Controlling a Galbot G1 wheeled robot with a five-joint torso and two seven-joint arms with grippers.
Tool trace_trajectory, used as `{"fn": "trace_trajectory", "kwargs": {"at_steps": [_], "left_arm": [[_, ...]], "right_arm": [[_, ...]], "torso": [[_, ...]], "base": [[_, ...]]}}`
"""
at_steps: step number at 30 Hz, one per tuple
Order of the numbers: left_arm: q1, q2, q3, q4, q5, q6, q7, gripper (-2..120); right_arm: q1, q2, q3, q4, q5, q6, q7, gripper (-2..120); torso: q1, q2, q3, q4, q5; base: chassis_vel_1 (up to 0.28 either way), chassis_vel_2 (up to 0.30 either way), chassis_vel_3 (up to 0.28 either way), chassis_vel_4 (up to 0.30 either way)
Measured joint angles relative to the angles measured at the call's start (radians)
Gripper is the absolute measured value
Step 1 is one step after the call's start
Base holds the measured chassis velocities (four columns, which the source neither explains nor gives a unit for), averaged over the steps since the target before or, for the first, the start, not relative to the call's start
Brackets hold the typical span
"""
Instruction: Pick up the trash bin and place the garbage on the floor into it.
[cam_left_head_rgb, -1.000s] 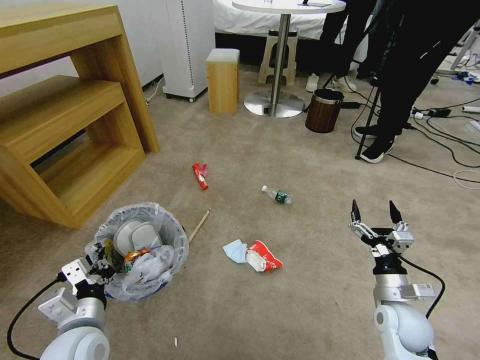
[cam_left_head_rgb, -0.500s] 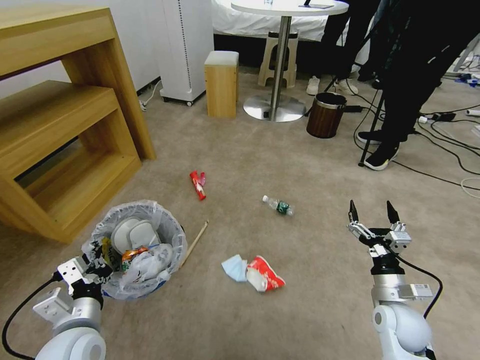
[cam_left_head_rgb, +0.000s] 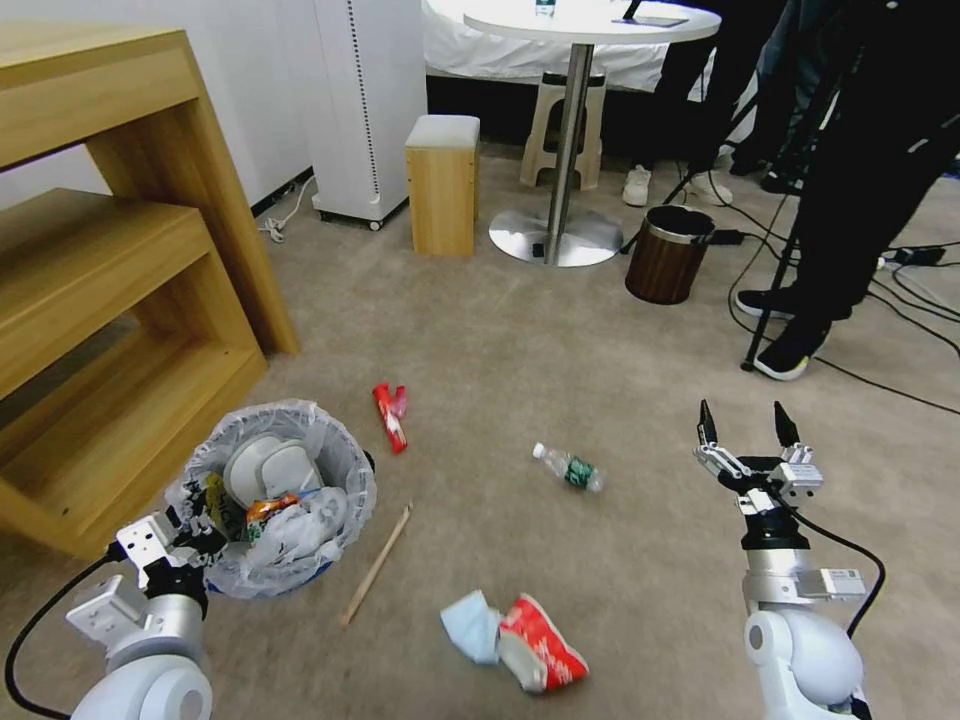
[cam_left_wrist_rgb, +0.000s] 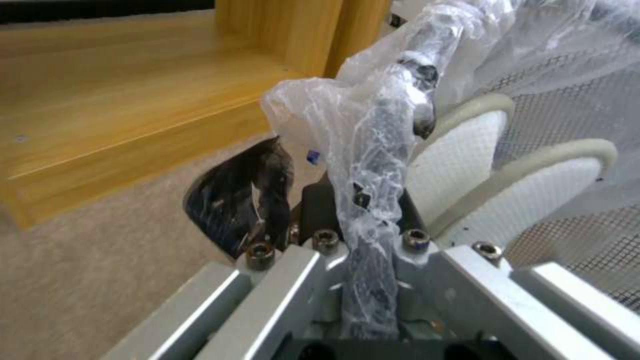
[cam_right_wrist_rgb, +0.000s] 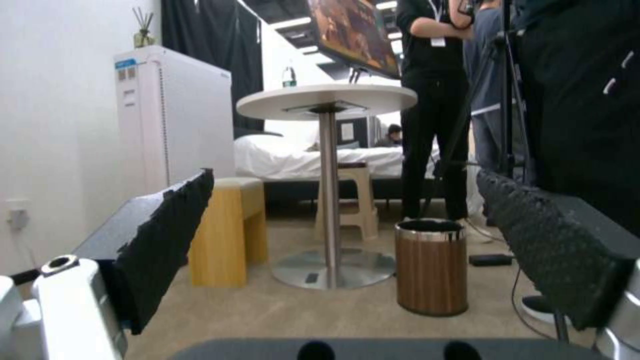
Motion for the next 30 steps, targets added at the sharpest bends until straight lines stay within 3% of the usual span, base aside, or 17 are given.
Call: {"fn": "trace_trajectory", "kwargs": {"at_steps": [25, 29, 30], "left_arm": [[-0.001, -0.005, 0.003, 0.006, -0.001, -0.007, -0.007, 1], [-0.001, -0.004, 0.002, 0.006, -0.001, -0.007, -0.008, 1], [0.000, -0.004, 0.004, 0.006, 0.004, -0.007, -0.008, 1]], "right_arm": [[-0.010, -0.002, -0.002, -0.003, -0.001, 0.014, 0.007, 100], [-0.044, -0.035, -0.057, 0.019, -0.021, -0.023, 0.075, 100], [-0.089, -0.084, -0.117, 0.042, -0.040, -0.085, 0.120, 100]], "torso": [[0.000, 0.000, -0.001, 0.0002, 0.0004], [0.000, 0.000, -0.001, 0.0003, 0.0004], [0.000, 0.000, -0.001, 0.0002, 0.0005]], "base": [[0.016, -0.014, -0.013, 0.009], [0.000, 0.000, 0.000, 0.000], [0.000, 0.000, 0.000, 0.000]]}}
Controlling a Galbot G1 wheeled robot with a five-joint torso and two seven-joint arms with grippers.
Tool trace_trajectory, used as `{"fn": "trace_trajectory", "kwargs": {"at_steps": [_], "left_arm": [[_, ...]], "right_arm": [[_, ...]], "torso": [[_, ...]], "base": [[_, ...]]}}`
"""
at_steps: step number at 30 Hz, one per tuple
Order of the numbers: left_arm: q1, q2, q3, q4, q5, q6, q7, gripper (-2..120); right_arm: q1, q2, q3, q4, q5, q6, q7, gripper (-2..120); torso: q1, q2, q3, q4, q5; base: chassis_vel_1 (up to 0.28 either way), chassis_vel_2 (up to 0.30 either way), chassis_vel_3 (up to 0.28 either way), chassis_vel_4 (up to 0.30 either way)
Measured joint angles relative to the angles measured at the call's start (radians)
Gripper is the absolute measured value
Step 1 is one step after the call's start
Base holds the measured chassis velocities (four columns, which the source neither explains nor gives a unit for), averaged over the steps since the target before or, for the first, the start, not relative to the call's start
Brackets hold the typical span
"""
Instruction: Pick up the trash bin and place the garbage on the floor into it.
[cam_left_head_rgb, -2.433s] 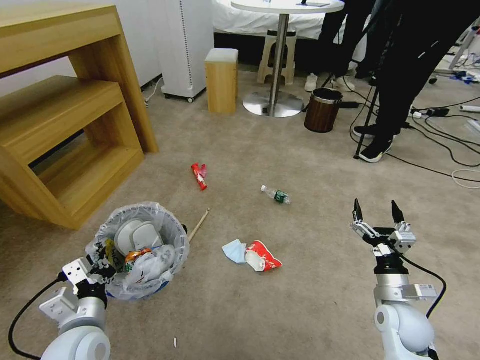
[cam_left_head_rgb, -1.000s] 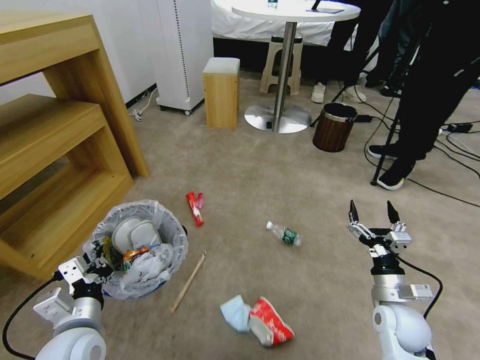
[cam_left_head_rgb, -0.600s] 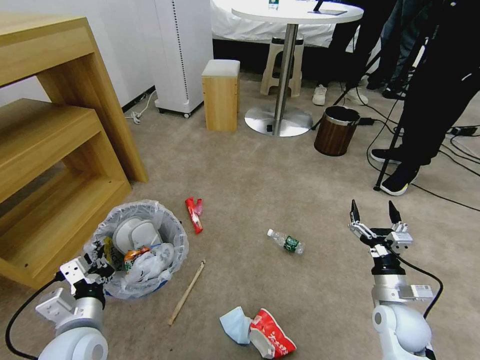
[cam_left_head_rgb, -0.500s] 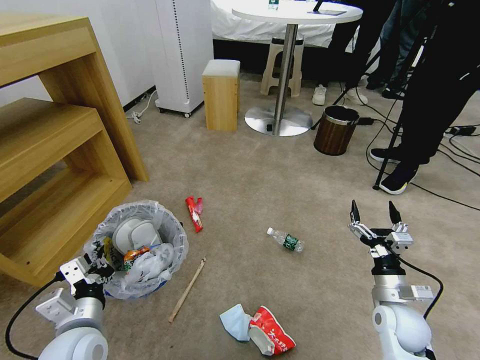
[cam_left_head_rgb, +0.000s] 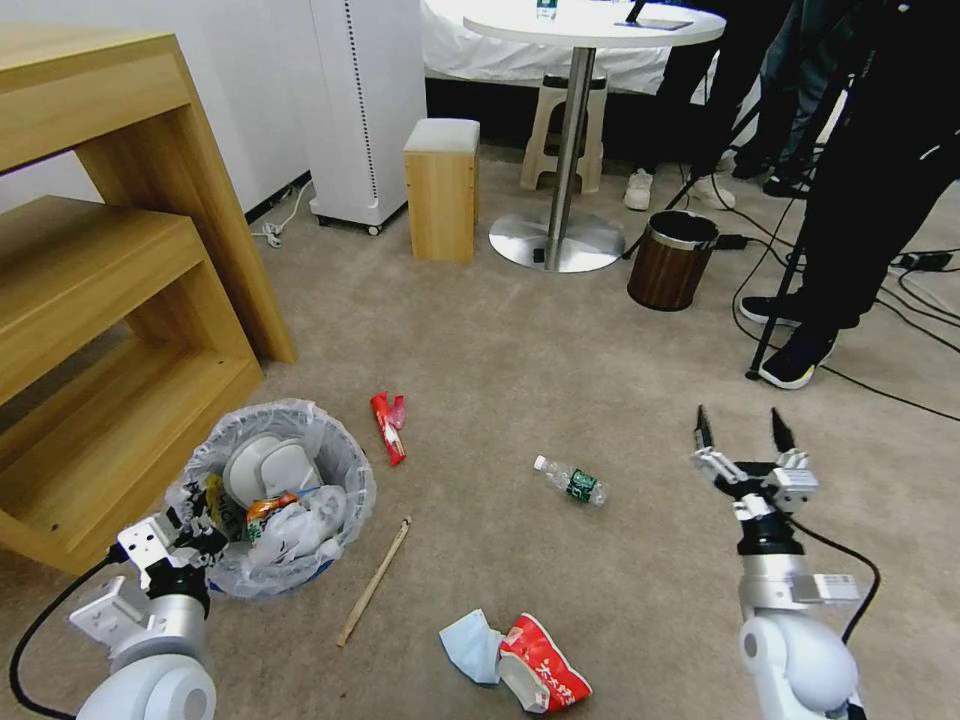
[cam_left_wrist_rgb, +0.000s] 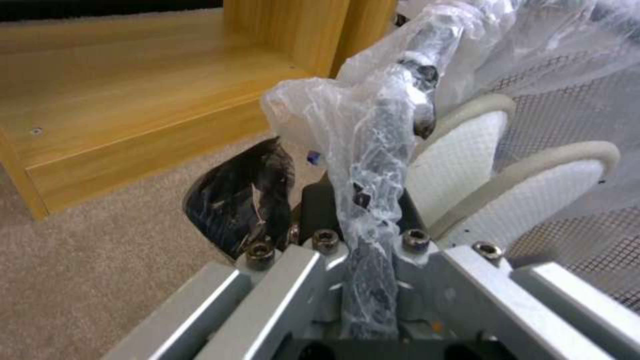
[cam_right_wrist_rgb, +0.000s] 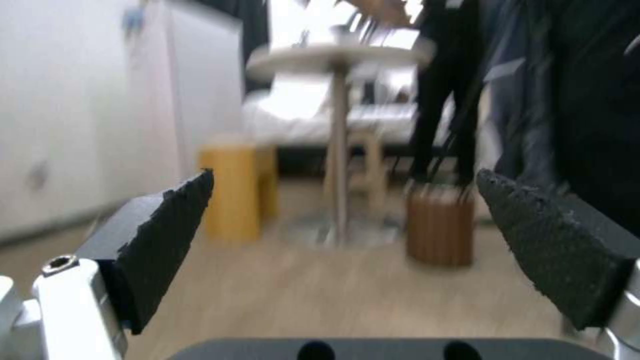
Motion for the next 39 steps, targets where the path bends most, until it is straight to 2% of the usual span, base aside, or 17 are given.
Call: {"fn": "trace_trajectory", "kwargs": {"at_steps": [1, 3, 4, 7, 8, 10, 11, 14, 15, 16, 18, 19, 20, 23, 25, 30, 39], "left_arm": [[0.000, 0.000, 0.000, 0.000, 0.000, 0.000, 0.000, 1], [0.000, -0.004, 0.009, -0.009, 0.011, 0.001, -0.001, 1], [0.000, -0.004, 0.009, -0.009, 0.011, 0.001, -0.001, 1], [0.001, -0.010, 0.017, -0.016, 0.023, 0.005, -0.002, 1], [0.001, -0.010, 0.017, -0.016, 0.023, 0.005, -0.002, 1], [0.005, -0.010, 0.015, -0.017, 0.025, 0.005, -0.001, 1], [0.006, -0.011, 0.013, -0.017, 0.024, 0.005, -0.001, 1], [0.008, -0.011, 0.009, -0.015, 0.024, 0.003, -0.001, 1], [0.012, -0.012, 0.006, -0.012, 0.024, 0.001, -0.001, 1], [0.012, -0.012, 0.006, -0.012, 0.024, 0.001, -0.001, 1], [0.017, -0.012, 0.003, -0.011, 0.024, 0.000, 0.000, 1], [0.018, -0.010, -0.001, -0.011, 0.024, 0.000, 0.001, 1], [0.018, -0.010, -0.001, -0.011, 0.024, 0.000, 0.001, 1], [0.018, -0.009, -0.001, -0.012, 0.030, -0.001, 0.001, 1], [0.018, -0.010, 0.001, -0.013, 0.034, -0.001, 0.000, 1], [0.012, -0.013, 0.013, -0.013, 0.058, 0.001, -0.002, 1], [0.006, -0.023, 0.029, -0.005, 0.089, 0.003, -0.004, 1]], "right_arm": [[0.000, 0.000, 0.000, 0.000, 0.000, 0.000, 0.000, 100], [-0.044, -0.080, -0.059, 0.047, -0.004, -0.153, 0.046, 100], [-0.044, -0.080, -0.059, 0.047, -0.004, -0.153, 0.046, 100], [-0.055, -0.235, -0.115, 0.108, 0.078, -0.467, 0.125, 100], [-0.055, -0.235, -0.115, 0.108, 0.078, -0.467, 0.125, 100], [-0.025, -0.337, -0.149, 0.130, 0.173, -0.678, 0.150, 100], [-0.006, -0.359, -0.163, 0.123, 0.200, -0.723, 0.149, 100], [0.041, -0.388, -0.196, 0.086, 0.242, -0.785, 0.121, 100], [0.077, -0.399, -0.222, 0.051, 0.264, -0.833, 0.044, 100], [0.077, -0.399, -0.222, 0.051, 0.264, -0.833, 0.044, 100], [0.110, -0.402, -0.249, 0.011, 0.266, -0.853, -0.074, 100], [0.136, -0.397, -0.272, -0.029, 0.238, -0.853, -0.199, 100], [0.136, -0.397, -0.272, -0.029, 0.238, -0.853, -0.199, 100], [0.187, -0.368, -0.326, -0.105, 0.237, -0.819, -0.337, 100], [0.200, -0.356, -0.343, -0.120, 0.259, -0.836, -0.331, 100], [0.233, -0.323, -0.419, -0.168, 0.362, -0.969, -0.244, 100], [0.272, -0.304, -0.509, -0.204, 0.486, -1.083, -0.188, 100]], "torso": [[0.000, 0.000, 0.000, 0.0000, 0.0000], [0.000, 0.000, 0.000, 0.0000, 0.0000], [0.000, 0.000, 0.000, 0.0000, 0.0000], [0.000, 0.000, 0.000, -0.0002, 0.0000], [0.000, 0.000, 0.000, -0.0002, 0.0000], [0.000, 0.000, 0.000, 0.0000, -0.0001], [0.000, 0.000, 0.000, 0.0000, -0.0002], [0.000, 0.000, 0.000, 0.0002, 0.0001], [0.000, 0.000, 0.000, 0.0002, 0.0003], [0.000, 0.000, 0.000, 0.0002, 0.0003], [0.000, 0.000, 0.000, 0.0002, 0.0000], [0.000, 0.000, 0.000, 0.0002, 0.0000], [0.000, 0.000, 0.000, 0.0002, 0.0000], [0.000, 0.000, 0.000, 0.0000, 0.0000], [0.000, 0.000, 0.000, 0.0000, 0.0001], [0.000, 0.000, 0.000, 0.0000, 0.0000], [0.000, 0.000, 0.000, 0.0000, -0.0003]], "base": [[0.000, 0.000, 0.000, 0.000], [0.000, 0.000, 0.000, 0.000], [0.000, 0.000, 0.000, 0.000], [0.000, 0.000, 0.000, 0.000], [0.000, 0.000, 0.000, 0.000], [0.000, 0.000, 0.000, 0.000], [0.000, 0.000, 0.000, 0.000], [0.000, 0.000, 0.000, 0.000], [0.000, 0.000, 0.000, 0.000], [0.000, 0.000, 0.000, 0.000], [0.000, 0.000, 0.000, 0.000], [0.000, 0.000, 0.000, 0.000], [0.000, 0.000, 0.000, 0.000], [0.000, 0.000, 0.000, 0.000], [0.000, 0.000, 0.000, 0.000], [0.000, 0.000, 0.000, 0.000], [0.000, 0.000, 0.000, 0.000]]}}
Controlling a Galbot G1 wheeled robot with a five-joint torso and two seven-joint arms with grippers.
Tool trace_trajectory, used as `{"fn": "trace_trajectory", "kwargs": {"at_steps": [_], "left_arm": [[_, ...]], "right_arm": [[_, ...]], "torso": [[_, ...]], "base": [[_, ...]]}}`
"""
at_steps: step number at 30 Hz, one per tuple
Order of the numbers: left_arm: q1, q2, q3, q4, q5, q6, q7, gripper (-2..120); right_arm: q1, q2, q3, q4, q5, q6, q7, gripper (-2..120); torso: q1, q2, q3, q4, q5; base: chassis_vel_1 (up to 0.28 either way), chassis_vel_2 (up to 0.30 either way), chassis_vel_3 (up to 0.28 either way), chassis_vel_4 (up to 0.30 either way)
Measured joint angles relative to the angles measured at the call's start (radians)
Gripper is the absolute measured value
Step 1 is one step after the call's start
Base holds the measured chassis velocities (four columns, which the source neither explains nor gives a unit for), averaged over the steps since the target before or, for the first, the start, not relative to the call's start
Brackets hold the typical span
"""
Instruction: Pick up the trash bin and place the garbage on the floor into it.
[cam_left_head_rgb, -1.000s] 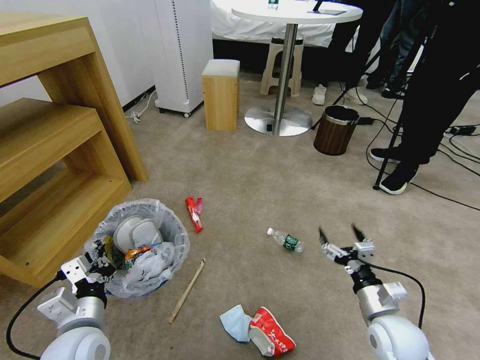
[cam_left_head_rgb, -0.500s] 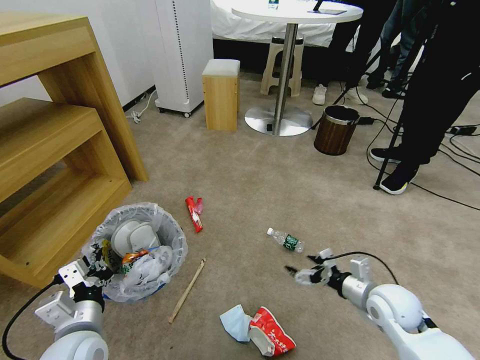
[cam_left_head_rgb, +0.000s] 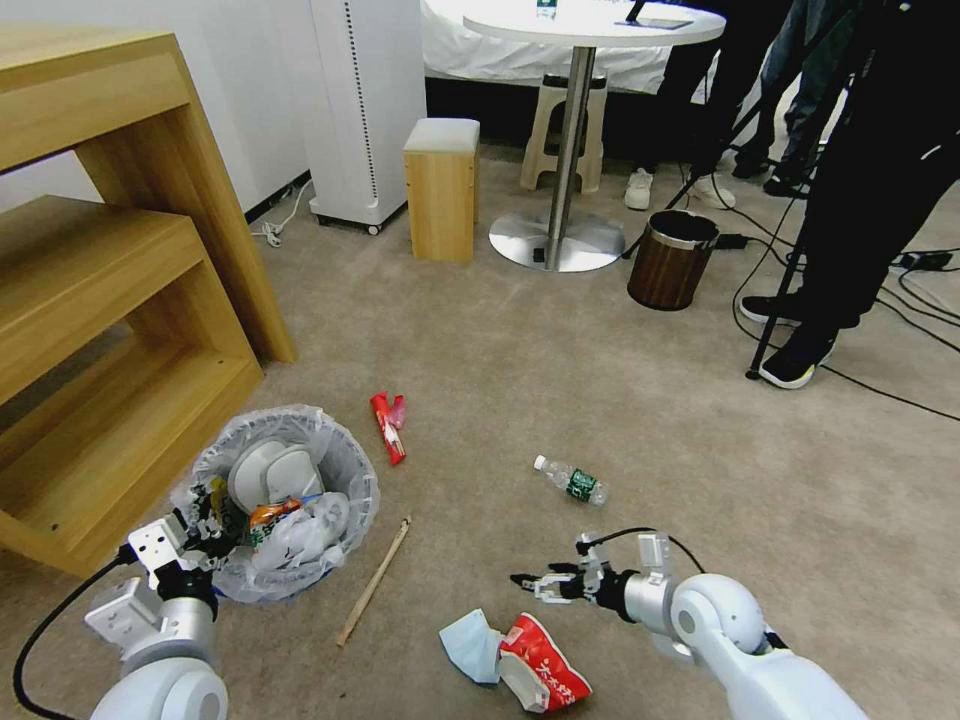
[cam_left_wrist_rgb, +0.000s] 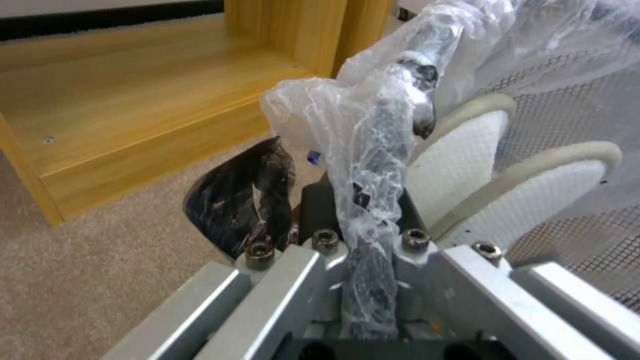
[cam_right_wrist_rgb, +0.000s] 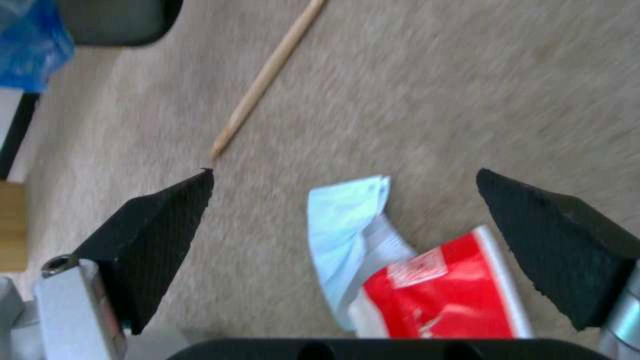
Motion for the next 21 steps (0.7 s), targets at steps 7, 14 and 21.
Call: {"fn": "trace_trajectory", "kwargs": {"at_steps": [7, 14, 21], "left_arm": [[0.000, -0.004, 0.001, -0.001, 0.009, 0.001, -0.002, 1], [0.001, -0.011, 0.003, -0.004, 0.019, 0.001, -0.002, 1], [0.000, -0.023, 0.014, -0.008, 0.035, 0.000, -0.002, 1]], "right_arm": [[-0.006, 0.020, -0.070, -0.025, -0.021, -0.008, 0.037, 100], [-0.026, -0.002, -0.113, -0.039, -0.100, -0.007, 0.054, 100], [-0.039, -0.013, -0.134, -0.047, -0.182, -0.004, 0.027, 100]], "torso": [[0.000, 0.000, 0.000, 0.0000, 0.0001], [0.000, 0.000, 0.000, 0.0000, 0.0002], [0.000, 0.000, 0.000, -0.0001, 0.0002]], "base": [[0.000, 0.000, 0.000, 0.000], [0.000, 0.000, 0.000, 0.000], [0.000, 0.000, 0.000, 0.000]]}}
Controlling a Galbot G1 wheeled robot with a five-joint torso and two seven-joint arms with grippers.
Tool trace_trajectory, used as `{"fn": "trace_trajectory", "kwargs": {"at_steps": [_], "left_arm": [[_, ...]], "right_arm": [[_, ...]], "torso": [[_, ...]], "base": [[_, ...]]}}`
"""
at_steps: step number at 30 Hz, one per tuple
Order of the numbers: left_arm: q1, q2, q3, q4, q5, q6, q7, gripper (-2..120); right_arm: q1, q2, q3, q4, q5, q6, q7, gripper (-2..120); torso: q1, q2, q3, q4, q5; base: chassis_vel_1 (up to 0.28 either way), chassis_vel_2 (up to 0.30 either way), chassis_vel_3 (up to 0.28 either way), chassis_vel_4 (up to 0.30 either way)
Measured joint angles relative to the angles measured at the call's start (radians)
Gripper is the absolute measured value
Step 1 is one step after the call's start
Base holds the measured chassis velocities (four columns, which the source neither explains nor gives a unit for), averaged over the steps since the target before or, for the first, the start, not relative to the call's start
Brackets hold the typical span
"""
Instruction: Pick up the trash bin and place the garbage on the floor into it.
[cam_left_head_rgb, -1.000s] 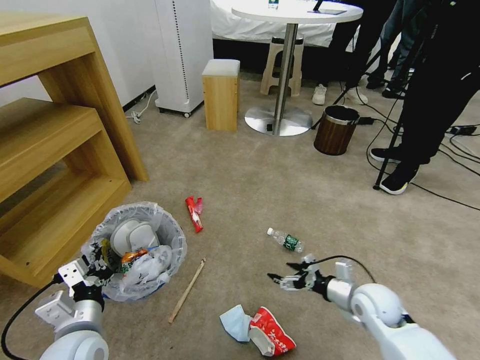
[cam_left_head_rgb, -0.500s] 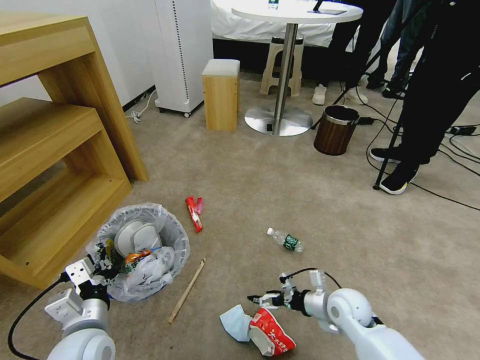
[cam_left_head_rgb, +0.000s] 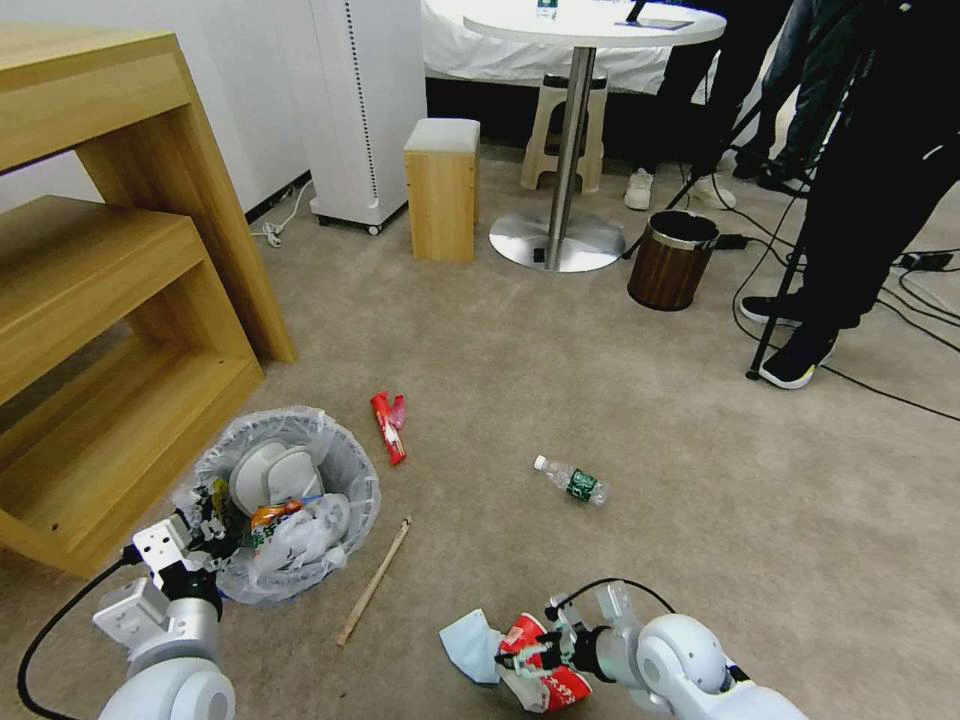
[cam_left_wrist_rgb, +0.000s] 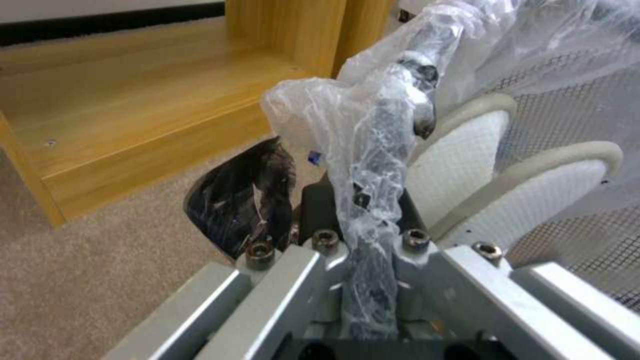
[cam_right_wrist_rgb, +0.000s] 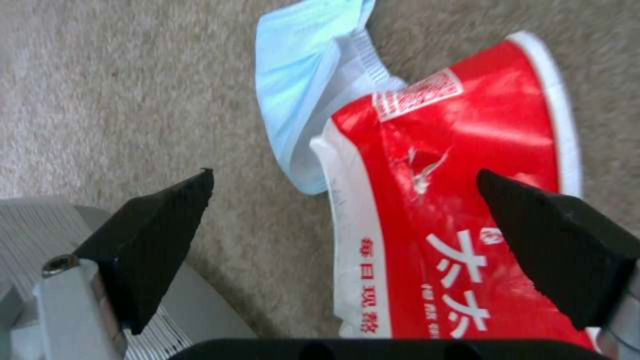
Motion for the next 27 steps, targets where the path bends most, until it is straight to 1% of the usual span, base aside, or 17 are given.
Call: {"fn": "trace_trajectory", "kwargs": {"at_steps": [5, 7, 8, 10, 11, 12, 16, 17, 19, 20, 21, 24, 25, 26, 27], "left_arm": [[0.000, -0.005, 0.001, -0.003, 0.006, -0.001, 0.000, 1], [0.000, -0.005, 0.000, -0.003, 0.007, -0.001, 0.000, 1], [0.000, -0.005, 0.000, -0.003, 0.007, -0.001, 0.000, 1], [0.000, -0.005, -0.001, -0.003, 0.007, -0.002, 0.000, 1], [-0.001, -0.006, -0.001, -0.003, 0.007, -0.002, -0.001, 1], [-0.001, -0.006, -0.001, -0.003, 0.007, -0.002, -0.001, 1], [-0.006, -0.009, 0.003, 0.001, 0.007, -0.004, -0.002, 1], [-0.006, -0.009, 0.003, 0.001, 0.007, -0.004, -0.002, 1], [-0.011, -0.009, 0.004, 0.005, 0.007, -0.004, -0.003, 1], [-0.012, -0.009, 0.004, 0.006, 0.006, -0.004, -0.003, 1], [-0.012, -0.009, 0.004, 0.006, 0.006, -0.004, -0.003, 1], [-0.015, -0.007, 0.006, 0.011, 0.003, -0.004, -0.003, 1], [-0.015, -0.007, 0.006, 0.011, 0.003, -0.004, -0.003, 1], [-0.017, -0.006, 0.006, 0.013, 0.002, -0.005, -0.004, 1], [-0.017, -0.004, 0.006, 0.014, 0.000, -0.005, -0.004, 1]], "right_arm": [[0.007, 0.023, -0.015, -0.016, -0.026, 0.001, -0.013, 100], [0.009, 0.028, -0.023, -0.022, -0.038, 0.002, -0.017, 92], [0.009, 0.028, -0.023, -0.022, -0.038, 0.002, -0.017, 92], [0.009, 0.026, -0.026, -0.022, -0.043, 0.002, -0.018, 85], [0.006, 0.022, -0.027, -0.023, -0.048, 0.003, -0.021, 78], [0.006, 0.022, -0.027, -0.023, -0.048, 0.003, -0.021, 78], [-0.009, 0.006, -0.024, -0.019, -0.066, 0.004, -0.032, 61], [-0.009, 0.006, -0.024, -0.019, -0.066, 0.004, -0.032, 61], [-0.024, -0.009, -0.019, -0.005, -0.082, 0.004, -0.038, 48], [-0.027, -0.011, -0.017, -0.003, -0.085, 0.004, -0.039, 44], [-0.027, -0.011, -0.017, -0.003, -0.085, 0.004, -0.039, 44], [-0.036, -0.016, -0.009, 0.003, -0.099, 0.004, -0.040, 32], [-0.036, -0.016, -0.009, 0.003, -0.099, 0.004, -0.040, 32], [-0.038, -0.017, -0.006, 0.005, -0.102, 0.004, -0.040, 25], [-0.040, -0.018, -0.002, 0.007, -0.103, 0.004, -0.039, 20]], "torso": [[0.000, 0.000, 0.000, 0.0001, 0.0001], [0.000, 0.000, 0.000, 0.0001, 0.0001], [0.000, 0.000, 0.000, 0.0001, 0.0001], [0.000, 0.000, 0.000, 0.0001, 0.0001], [0.000, 0.000, 0.000, 0.0001, 0.0001], [0.000, 0.000, 0.000, 0.0001, 0.0001], [0.000, 0.000, 0.000, 0.0000, 0.0001], [0.000, 0.000, 0.000, 0.0000, 0.0001], [0.000, 0.000, 0.000, 0.0000, 0.0000], [0.000, 0.000, 0.000, 0.0000, 0.0000], [0.000, 0.000, 0.000, 0.0000, 0.0000], [0.000, 0.000, 0.000, 0.0000, 0.0001], [0.000, 0.000, 0.000, 0.0000, 0.0001], [0.000, 0.000, 0.000, 0.0000, 0.0001], [0.000, 0.000, 0.000, 0.0000, 0.0001]], "base": [[0.000, 0.000, 0.000, 0.000], [0.000, 0.000, 0.000, 0.000], [0.000, 0.000, 0.000, 0.000], [0.000, 0.000, 0.000, 0.000], [0.000, 0.000, 0.000, 0.000], [0.000, 0.000, 0.000, 0.000], [0.000, 0.000, 0.000, 0.000], [0.000, 0.000, 0.000, 0.000], [0.000, 0.000, 0.000, 0.000], [0.000, 0.000, 0.000, 0.000], [0.000, 0.000, 0.000, 0.000], [0.000, 0.000, 0.000, 0.000], [0.000, 0.000, 0.000, 0.000], [0.000, 0.000, 0.000, 0.000], [0.000, 0.000, 0.000, 0.000]]}}
